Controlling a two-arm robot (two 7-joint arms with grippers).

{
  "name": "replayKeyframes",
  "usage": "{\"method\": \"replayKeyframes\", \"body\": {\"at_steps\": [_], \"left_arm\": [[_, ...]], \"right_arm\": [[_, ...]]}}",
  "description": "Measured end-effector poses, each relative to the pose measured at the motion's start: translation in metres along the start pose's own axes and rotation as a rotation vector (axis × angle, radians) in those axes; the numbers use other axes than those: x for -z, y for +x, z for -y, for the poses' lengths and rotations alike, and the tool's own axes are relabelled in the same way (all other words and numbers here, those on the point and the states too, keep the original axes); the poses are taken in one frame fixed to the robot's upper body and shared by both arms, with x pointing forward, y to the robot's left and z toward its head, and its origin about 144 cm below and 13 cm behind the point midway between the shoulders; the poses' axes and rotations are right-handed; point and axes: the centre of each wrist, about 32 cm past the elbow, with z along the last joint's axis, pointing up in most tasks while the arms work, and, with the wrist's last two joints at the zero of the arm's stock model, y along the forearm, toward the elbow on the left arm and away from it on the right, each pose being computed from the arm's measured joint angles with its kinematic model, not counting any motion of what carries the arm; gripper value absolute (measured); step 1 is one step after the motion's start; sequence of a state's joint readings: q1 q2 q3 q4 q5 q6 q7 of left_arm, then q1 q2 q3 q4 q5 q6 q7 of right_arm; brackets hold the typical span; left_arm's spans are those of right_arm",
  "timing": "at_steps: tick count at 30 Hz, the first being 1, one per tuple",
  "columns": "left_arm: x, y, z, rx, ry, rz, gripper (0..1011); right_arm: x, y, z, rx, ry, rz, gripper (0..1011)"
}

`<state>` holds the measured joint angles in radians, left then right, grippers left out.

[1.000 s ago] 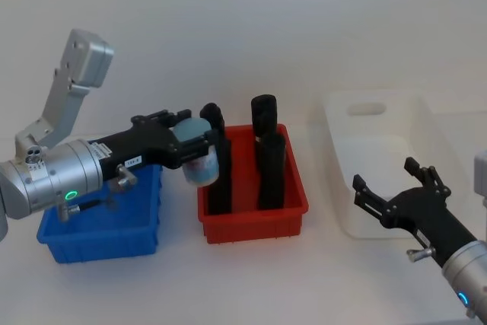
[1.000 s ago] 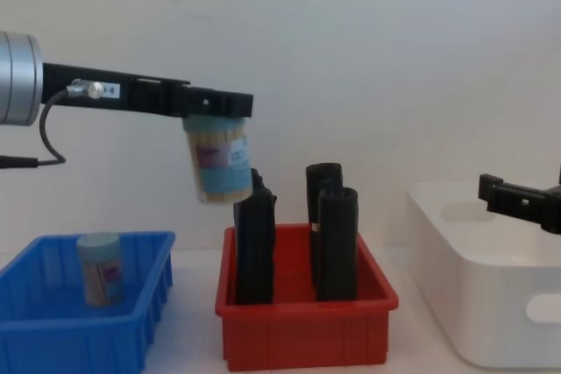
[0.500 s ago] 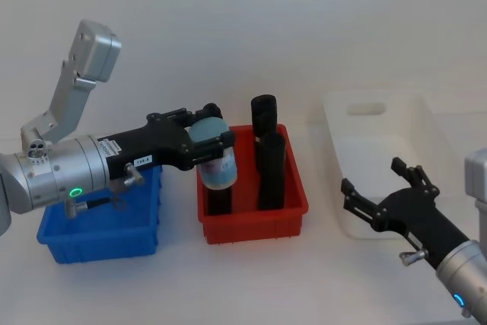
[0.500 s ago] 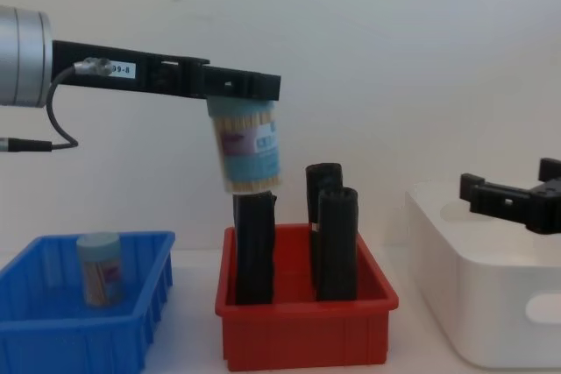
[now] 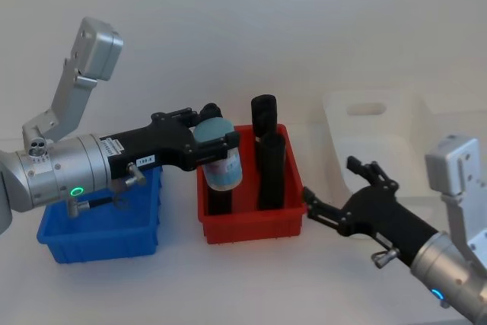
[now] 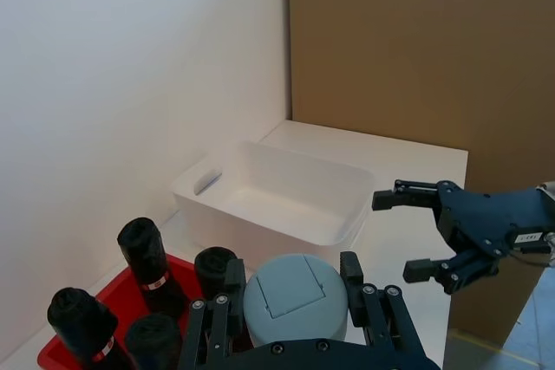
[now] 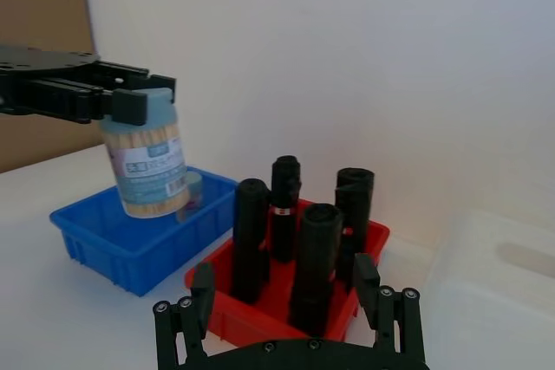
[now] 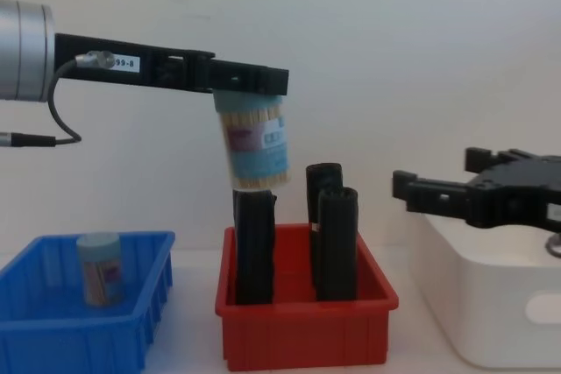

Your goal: Pick the cotton swabs from the blue box and place them into the white box.

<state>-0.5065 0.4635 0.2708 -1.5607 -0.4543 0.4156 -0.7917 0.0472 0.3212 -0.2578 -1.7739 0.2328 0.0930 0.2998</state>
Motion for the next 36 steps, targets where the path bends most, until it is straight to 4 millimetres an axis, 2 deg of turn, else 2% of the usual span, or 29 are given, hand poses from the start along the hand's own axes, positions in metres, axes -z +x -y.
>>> {"method": "replayKeyframes", "body": {"at_steps": [18, 36], "left_arm": [[-0.001, 0.0, 0.0, 0.011, -0.002, 0.0, 670], [-0.001, 0.0, 0.0, 0.013, -0.002, 0.0, 670]], "right_arm": [[-0.017, -0.007, -0.043, -0.221, -0.032, 0.045, 1002], [-0.022, -0.011, -0.075, -0.264, -0.042, 0.052, 1002]]}}
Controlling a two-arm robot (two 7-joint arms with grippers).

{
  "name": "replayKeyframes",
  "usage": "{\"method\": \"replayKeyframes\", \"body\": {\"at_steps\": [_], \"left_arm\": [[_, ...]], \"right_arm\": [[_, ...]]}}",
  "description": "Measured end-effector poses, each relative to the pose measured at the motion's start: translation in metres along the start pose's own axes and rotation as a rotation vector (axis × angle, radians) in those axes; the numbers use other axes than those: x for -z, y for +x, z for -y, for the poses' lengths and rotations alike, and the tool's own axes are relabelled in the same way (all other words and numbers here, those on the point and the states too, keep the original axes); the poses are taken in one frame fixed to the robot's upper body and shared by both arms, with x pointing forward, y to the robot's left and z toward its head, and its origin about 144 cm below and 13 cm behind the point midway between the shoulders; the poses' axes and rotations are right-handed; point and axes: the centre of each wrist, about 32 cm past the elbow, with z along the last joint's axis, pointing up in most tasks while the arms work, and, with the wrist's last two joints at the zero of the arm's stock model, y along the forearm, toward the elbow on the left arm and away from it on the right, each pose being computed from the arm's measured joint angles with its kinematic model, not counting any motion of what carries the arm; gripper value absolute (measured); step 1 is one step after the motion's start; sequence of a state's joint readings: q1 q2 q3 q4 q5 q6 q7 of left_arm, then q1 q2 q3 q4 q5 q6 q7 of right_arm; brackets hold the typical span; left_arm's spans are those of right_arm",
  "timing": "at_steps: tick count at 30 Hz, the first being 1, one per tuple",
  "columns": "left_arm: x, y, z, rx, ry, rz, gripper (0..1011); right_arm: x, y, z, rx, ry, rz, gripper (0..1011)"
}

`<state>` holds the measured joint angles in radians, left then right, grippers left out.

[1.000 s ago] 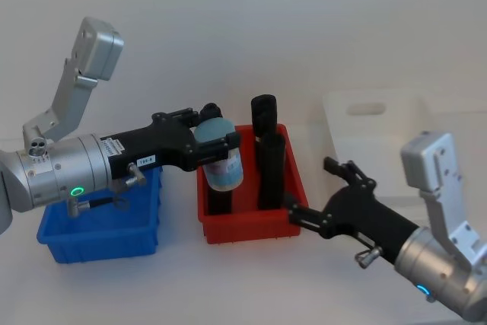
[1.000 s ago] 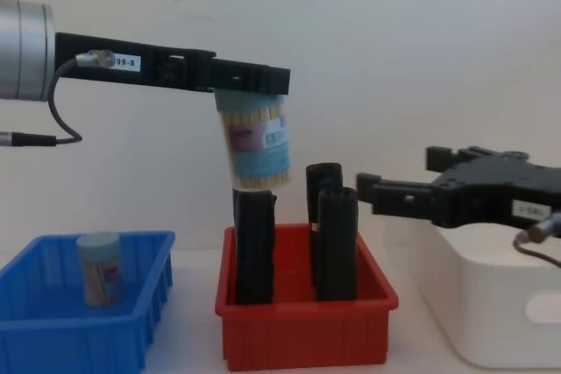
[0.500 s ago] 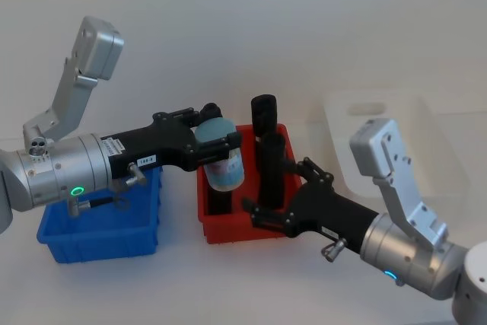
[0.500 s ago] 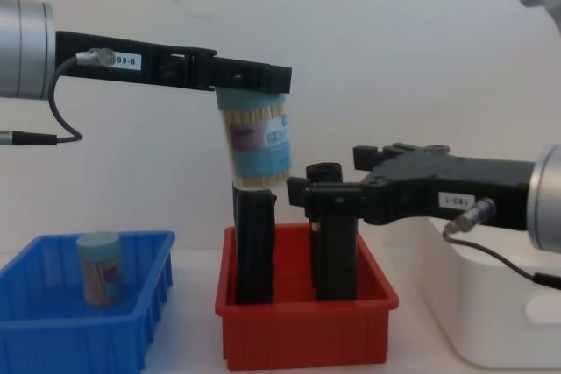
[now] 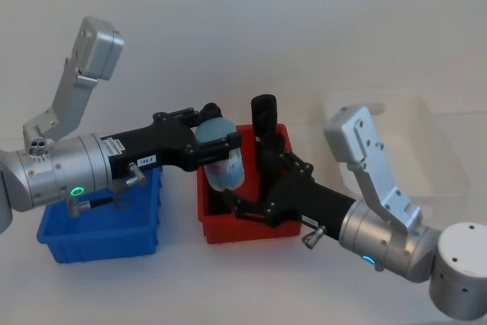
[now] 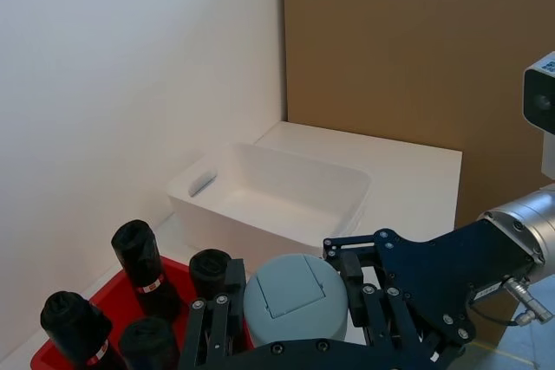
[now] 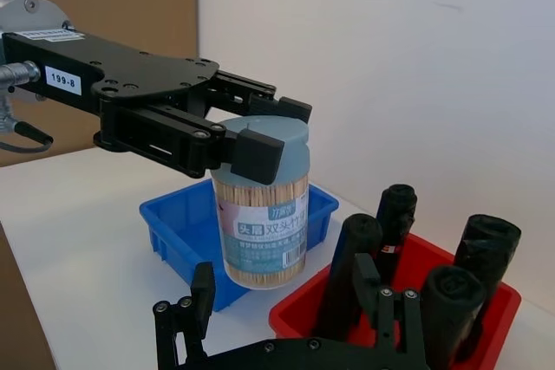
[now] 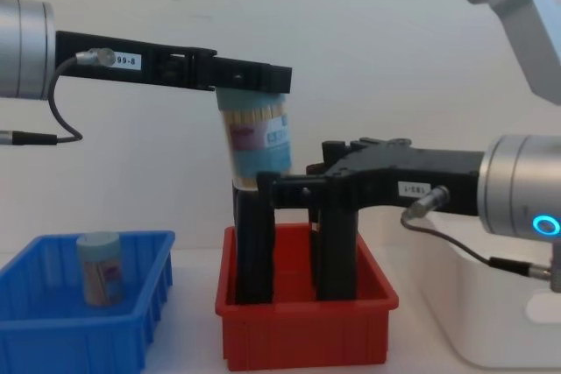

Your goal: Pick the cotton swabs from the blue box and place them into the white box.

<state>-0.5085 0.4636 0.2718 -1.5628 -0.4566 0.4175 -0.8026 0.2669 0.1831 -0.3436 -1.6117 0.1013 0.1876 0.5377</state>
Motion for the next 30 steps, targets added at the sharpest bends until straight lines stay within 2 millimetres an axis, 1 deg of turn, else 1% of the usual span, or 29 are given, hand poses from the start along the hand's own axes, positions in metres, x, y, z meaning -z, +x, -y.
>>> {"method": "replayKeyframes", "body": {"at_steps": [15, 18, 19, 22, 25, 27, 29, 30], "left_arm": [[0.0, 0.0, 0.0, 0.0, 0.0, 0.0, 670], [0.0, 0.0, 0.0, 0.0, 0.0, 0.0, 670], [0.0, 0.0, 0.0, 0.0, 0.0, 0.0, 670], [0.0, 0.0, 0.0, 0.0, 0.0, 0.0, 670], [0.0, 0.0, 0.0, 0.0, 0.0, 0.0, 670], [0.0, 0.0, 0.0, 0.0, 0.0, 0.0, 670], [0.0, 0.0, 0.0, -0.001, 0.0, 0.0, 670], [0.0, 0.0, 0.0, -0.001, 0.0, 0.0, 670]], "right_arm": [[-0.005, 0.002, -0.023, -0.047, 0.013, 0.0, 1002], [-0.006, 0.003, -0.028, -0.053, 0.013, 0.002, 981], [-0.006, 0.003, -0.029, -0.054, 0.013, 0.002, 940], [-0.006, 0.004, -0.032, -0.056, 0.012, 0.003, 883], [-0.006, 0.004, -0.035, -0.057, 0.009, 0.003, 778], [-0.006, 0.004, -0.036, -0.057, 0.008, 0.004, 739], [-0.007, 0.005, -0.037, -0.058, 0.007, 0.004, 661], [-0.007, 0.005, -0.038, -0.058, 0.007, 0.004, 653]]}}
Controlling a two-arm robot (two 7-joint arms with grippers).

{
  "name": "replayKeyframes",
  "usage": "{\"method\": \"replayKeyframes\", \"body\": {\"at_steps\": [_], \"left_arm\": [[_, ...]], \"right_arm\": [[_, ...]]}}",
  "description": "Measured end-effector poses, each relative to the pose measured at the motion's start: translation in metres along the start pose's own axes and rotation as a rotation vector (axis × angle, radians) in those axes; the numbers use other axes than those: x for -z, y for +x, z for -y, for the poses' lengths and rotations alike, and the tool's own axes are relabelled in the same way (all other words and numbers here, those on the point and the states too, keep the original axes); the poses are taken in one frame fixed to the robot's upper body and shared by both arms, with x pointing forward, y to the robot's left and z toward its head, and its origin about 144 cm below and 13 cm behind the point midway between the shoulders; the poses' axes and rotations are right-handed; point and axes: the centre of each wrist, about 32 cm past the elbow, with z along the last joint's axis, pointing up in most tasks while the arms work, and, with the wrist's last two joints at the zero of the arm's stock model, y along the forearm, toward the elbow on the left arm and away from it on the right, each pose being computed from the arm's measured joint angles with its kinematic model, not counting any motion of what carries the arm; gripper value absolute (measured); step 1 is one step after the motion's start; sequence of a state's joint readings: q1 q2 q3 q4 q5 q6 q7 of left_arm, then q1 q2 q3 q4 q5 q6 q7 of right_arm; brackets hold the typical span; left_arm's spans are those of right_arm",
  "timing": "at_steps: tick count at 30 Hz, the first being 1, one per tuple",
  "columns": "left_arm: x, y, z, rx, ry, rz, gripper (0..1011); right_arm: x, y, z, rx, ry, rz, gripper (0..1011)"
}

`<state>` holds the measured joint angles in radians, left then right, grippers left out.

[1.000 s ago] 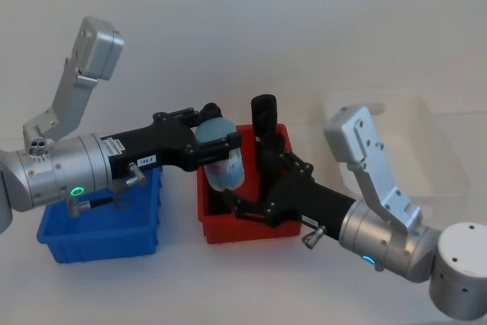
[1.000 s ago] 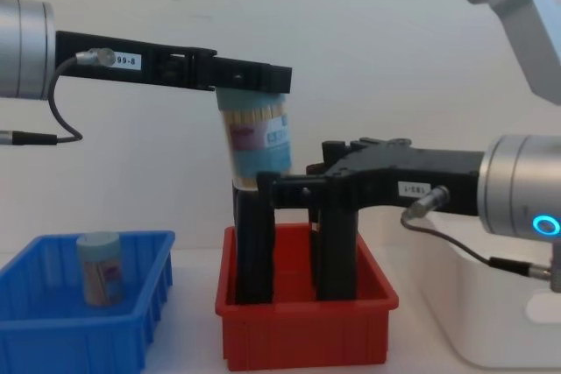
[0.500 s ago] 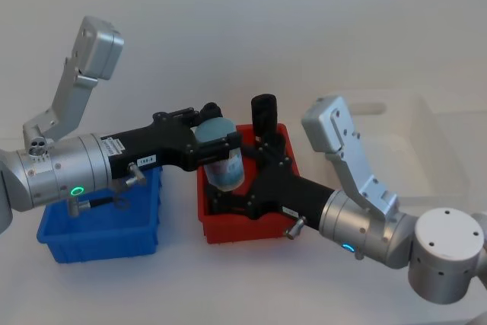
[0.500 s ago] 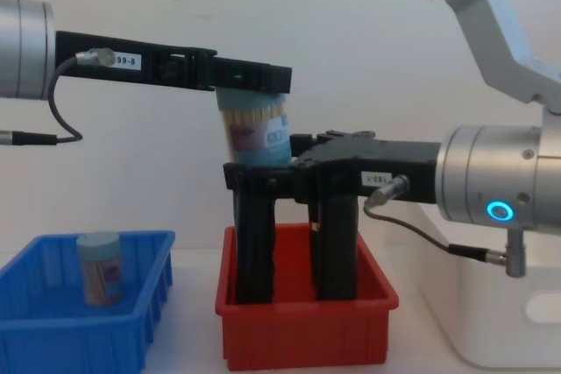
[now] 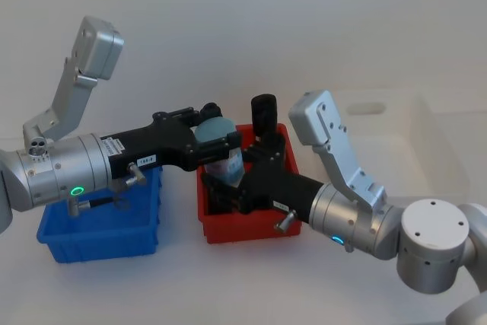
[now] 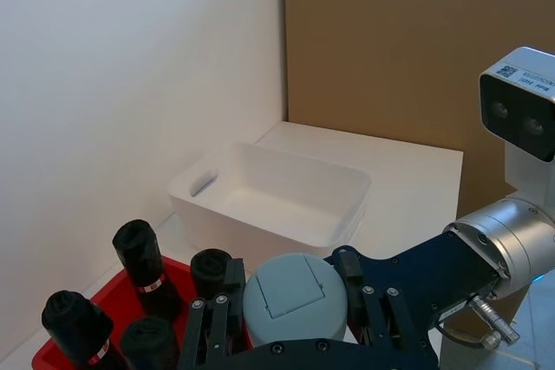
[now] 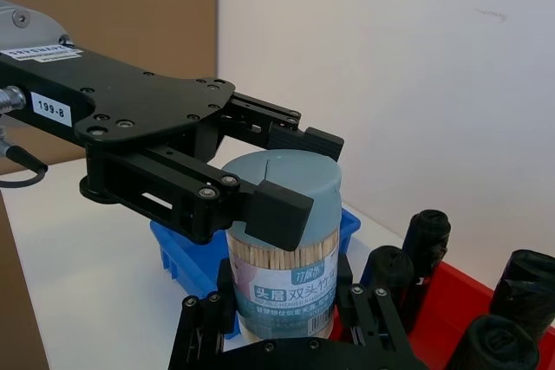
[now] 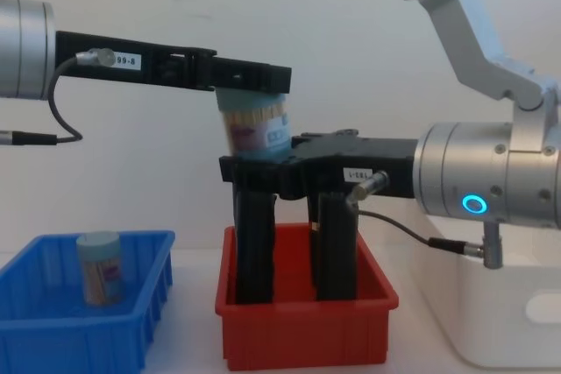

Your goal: Pick the cotton swabs from the blue box and place them into the white box.

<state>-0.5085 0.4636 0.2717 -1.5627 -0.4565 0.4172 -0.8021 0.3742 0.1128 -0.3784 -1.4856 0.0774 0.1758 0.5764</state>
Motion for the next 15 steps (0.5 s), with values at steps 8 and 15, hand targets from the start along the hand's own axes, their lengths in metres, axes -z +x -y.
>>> {"method": "replayKeyframes", "body": {"at_steps": [8, 15], "left_arm": [[0.0, 0.0, 0.0, 0.0, 0.0, 0.0, 767], [0.0, 0.0, 0.0, 0.001, 0.0, 0.0, 966]], "right_arm": [[-0.0003, 0.0013, -0.0025, 0.002, -0.004, 0.001, 624], [-0.0001, 0.0018, -0.003, 0.007, -0.006, 0.001, 624]]}}
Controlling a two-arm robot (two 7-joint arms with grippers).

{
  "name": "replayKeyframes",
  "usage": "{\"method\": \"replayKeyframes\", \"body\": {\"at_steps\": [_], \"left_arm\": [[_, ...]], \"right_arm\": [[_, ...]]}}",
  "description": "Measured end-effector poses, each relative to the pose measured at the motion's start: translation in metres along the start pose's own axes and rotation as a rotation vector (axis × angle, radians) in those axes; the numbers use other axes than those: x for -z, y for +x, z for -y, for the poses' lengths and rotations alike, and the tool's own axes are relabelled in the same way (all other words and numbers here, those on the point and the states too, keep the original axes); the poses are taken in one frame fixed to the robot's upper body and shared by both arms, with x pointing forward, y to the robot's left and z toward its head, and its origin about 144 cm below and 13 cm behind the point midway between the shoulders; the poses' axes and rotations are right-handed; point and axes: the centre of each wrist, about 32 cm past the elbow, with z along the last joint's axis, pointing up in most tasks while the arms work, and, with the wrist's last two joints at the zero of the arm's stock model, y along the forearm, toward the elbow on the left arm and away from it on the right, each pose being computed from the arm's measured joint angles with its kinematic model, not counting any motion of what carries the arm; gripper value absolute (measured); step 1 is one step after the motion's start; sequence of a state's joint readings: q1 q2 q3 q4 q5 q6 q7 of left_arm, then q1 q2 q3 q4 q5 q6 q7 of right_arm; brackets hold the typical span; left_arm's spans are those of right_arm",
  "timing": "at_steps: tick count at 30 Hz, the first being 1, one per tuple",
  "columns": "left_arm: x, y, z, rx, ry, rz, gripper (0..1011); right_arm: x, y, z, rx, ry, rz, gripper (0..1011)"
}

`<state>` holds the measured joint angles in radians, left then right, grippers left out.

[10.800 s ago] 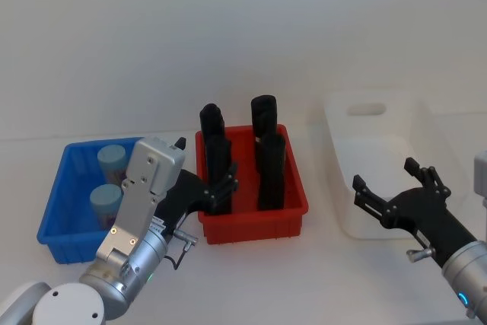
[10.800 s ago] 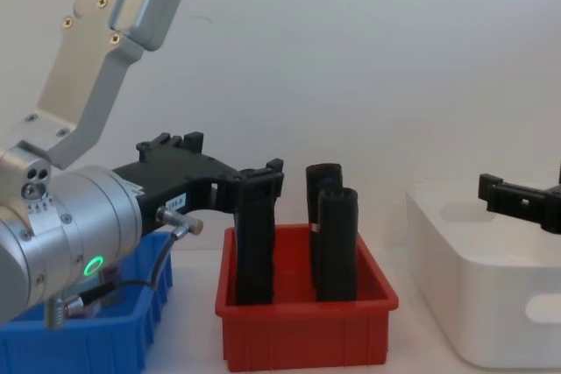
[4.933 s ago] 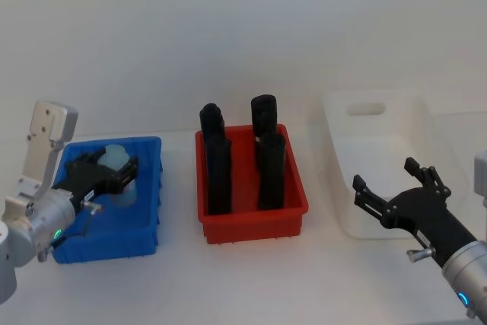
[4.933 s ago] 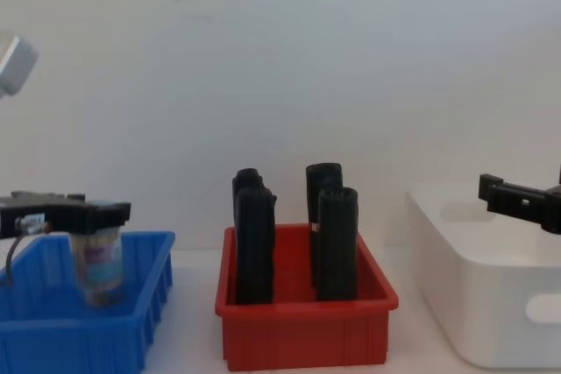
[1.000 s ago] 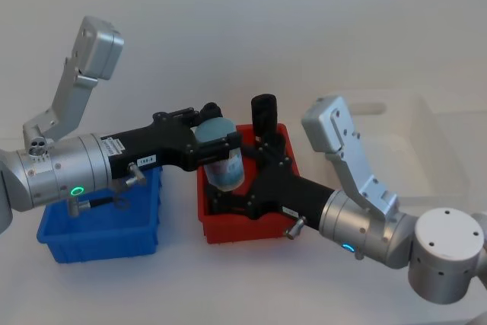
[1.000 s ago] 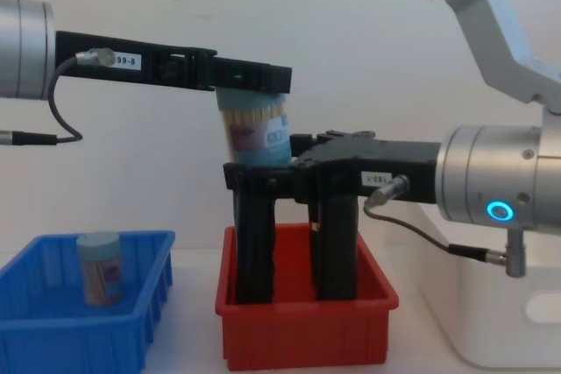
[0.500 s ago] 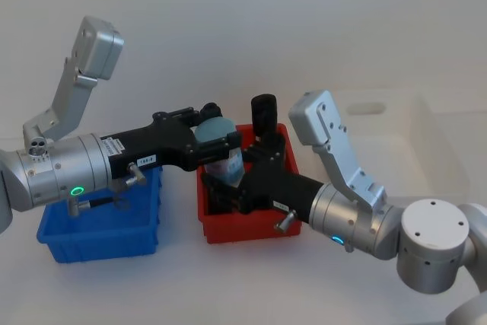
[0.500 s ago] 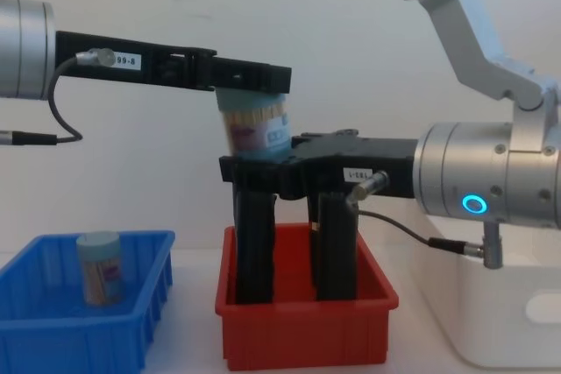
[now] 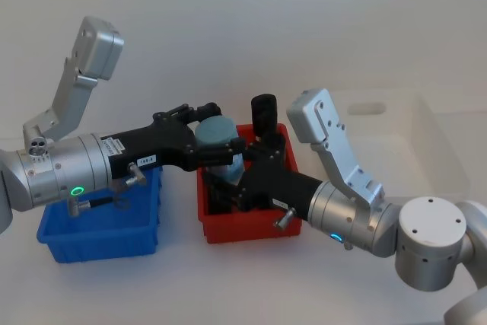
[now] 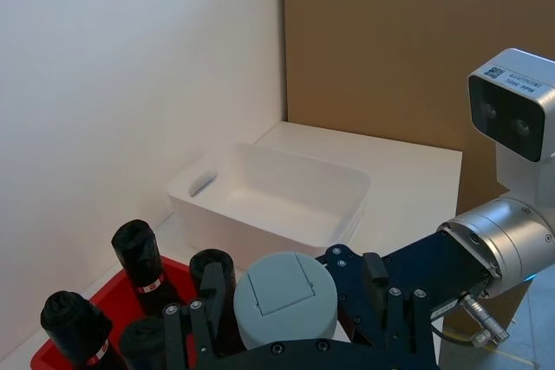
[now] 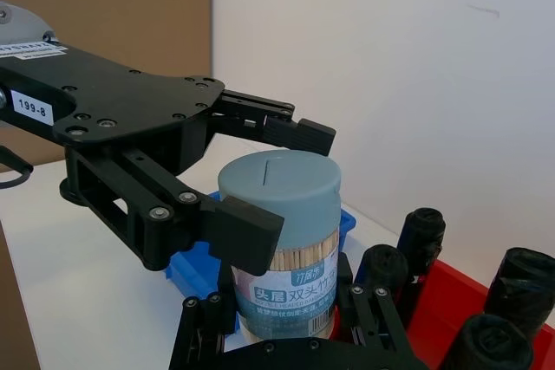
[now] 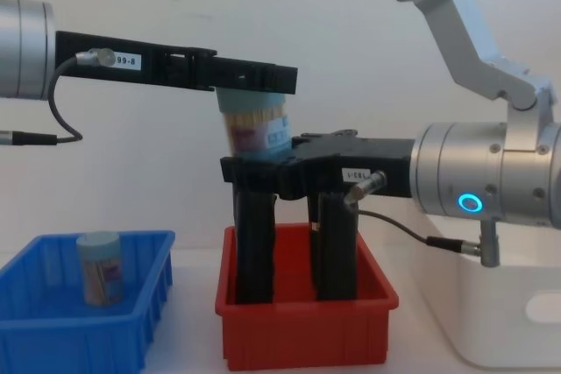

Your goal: Pick the cotton swabs from the blue box and place them into the white box.

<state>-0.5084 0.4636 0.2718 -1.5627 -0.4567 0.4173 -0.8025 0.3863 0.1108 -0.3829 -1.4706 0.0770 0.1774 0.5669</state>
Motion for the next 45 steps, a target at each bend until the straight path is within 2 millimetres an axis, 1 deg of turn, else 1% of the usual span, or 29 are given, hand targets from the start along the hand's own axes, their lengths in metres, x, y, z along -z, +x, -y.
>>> {"method": "replayKeyframes", "body": {"at_steps": [1, 10, 13, 22, 28, 33, 40, 45], "left_arm": [[0.0, 0.0, 0.0, 0.0, 0.0, 0.0, 1004], [0.0, 0.0, 0.0, 0.0, 0.0, 0.0, 1004], [0.0, 0.0, 0.0, 0.0, 0.0, 0.0, 1004], [0.0, 0.0, 0.0, 0.0, 0.0, 0.0, 1004], [0.0, 0.0, 0.0, 0.0, 0.0, 0.0, 1004], [0.0, 0.0, 0.0, 0.0, 0.0, 0.0, 1004], [0.0, 0.0, 0.0, 0.0, 0.0, 0.0, 1004], [0.0, 0.0, 0.0, 0.0, 0.0, 0.0, 1004]], "right_arm": [[0.0, 0.0, 0.0, 0.002, -0.001, 0.0, 624], [0.001, 0.002, 0.005, 0.031, 0.0, -0.003, 624], [0.001, 0.003, 0.009, 0.054, 0.001, -0.005, 624], [0.006, 0.011, 0.029, 0.152, 0.003, -0.012, 624], [0.012, 0.018, 0.047, 0.246, 0.005, -0.021, 624], [0.017, 0.023, 0.057, 0.31, 0.002, -0.028, 624], [0.028, 0.033, 0.074, 0.427, -0.014, -0.044, 624], [0.036, 0.04, 0.081, 0.495, -0.033, -0.057, 624]]}}
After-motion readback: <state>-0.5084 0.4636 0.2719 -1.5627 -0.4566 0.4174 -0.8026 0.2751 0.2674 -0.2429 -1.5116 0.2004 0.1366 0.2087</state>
